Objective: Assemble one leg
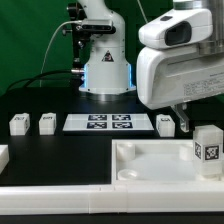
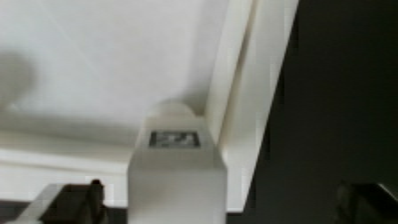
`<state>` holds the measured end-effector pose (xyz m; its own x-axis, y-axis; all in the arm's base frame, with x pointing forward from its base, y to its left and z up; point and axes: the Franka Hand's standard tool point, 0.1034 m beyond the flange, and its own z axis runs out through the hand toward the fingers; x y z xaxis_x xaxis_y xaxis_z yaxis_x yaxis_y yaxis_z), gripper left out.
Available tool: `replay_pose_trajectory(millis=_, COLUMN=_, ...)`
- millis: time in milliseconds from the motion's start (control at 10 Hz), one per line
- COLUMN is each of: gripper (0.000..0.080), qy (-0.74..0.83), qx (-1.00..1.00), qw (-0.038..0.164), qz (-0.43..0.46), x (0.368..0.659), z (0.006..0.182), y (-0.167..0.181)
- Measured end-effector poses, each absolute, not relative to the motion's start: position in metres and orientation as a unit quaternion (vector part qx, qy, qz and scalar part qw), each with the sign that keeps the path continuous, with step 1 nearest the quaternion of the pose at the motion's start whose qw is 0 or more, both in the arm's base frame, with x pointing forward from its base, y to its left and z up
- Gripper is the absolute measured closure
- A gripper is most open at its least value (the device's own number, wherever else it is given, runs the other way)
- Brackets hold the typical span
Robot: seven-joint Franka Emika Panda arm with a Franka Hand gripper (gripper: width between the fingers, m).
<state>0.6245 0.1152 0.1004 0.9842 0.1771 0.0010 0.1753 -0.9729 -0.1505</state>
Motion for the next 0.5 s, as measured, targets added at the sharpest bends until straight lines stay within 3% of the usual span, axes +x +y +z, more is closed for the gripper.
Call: replay_pose_trajectory(millis=500, gripper=0.015, qy=-0.085, qx=-0.994, qw=0.074, qz=0.007, x=0.6244, z=0.0986, y=0.1094)
